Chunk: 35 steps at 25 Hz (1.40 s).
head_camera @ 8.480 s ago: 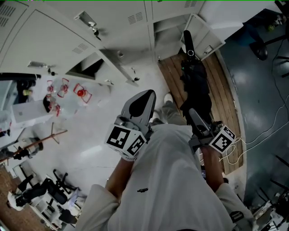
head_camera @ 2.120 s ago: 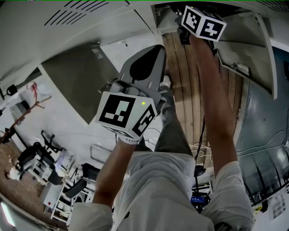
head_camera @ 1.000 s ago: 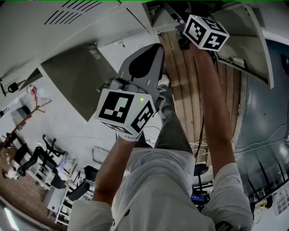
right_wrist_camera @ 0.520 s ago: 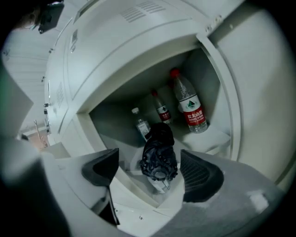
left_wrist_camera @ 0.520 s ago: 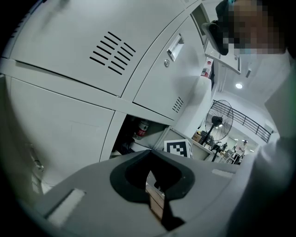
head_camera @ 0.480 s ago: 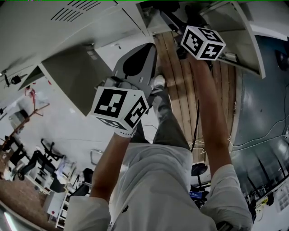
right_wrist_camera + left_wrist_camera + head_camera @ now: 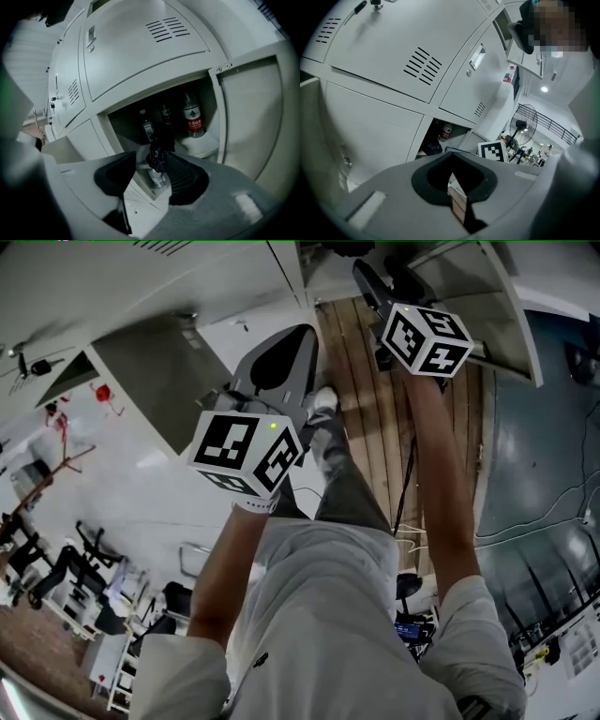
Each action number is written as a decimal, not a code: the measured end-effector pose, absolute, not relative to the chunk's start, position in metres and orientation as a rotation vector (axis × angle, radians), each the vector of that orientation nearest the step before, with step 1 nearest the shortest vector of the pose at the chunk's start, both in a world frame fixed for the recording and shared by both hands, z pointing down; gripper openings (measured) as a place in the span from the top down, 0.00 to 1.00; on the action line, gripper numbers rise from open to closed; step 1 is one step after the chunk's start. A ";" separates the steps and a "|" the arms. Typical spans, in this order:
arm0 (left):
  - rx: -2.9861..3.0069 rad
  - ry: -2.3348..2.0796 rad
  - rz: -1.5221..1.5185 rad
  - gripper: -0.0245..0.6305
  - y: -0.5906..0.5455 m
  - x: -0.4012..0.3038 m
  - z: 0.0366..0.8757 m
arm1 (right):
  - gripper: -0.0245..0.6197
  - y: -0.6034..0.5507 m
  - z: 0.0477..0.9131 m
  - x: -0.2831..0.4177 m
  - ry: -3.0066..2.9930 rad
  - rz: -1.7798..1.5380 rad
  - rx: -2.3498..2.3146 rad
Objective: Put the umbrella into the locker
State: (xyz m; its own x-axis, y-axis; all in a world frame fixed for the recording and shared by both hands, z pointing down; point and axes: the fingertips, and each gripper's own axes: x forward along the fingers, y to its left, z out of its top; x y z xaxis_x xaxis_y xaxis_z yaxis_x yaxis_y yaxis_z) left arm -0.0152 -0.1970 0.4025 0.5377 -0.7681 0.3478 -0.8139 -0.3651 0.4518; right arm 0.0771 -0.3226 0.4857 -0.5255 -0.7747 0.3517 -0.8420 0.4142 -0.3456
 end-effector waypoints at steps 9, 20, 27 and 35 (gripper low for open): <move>2.182 -1.290 0.107 0.93 -0.181 -0.028 0.395 | 0.75 -0.294 0.467 0.074 -2.509 0.679 1.411; 2.183 -1.314 0.100 0.93 -0.159 -0.038 0.371 | 0.97 -0.253 0.429 0.081 -2.534 0.587 1.371; 2.205 -1.298 0.085 0.93 -0.149 -0.033 0.349 | 0.98 -0.218 0.382 0.087 -2.668 0.606 1.315; 2.255 -1.277 0.062 0.93 -0.145 -0.029 0.317 | 0.97 -0.184 0.333 0.098 -2.606 0.434 1.270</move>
State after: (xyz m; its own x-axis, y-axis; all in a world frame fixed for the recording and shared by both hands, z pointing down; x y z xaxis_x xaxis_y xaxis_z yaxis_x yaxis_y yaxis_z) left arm -0.0293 -0.1445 0.3170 0.5491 -0.7815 0.2962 -0.8067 -0.4029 0.4323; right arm 0.0976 -0.1841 0.3329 -0.6066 -0.7310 0.3124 -0.7928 0.5852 -0.1703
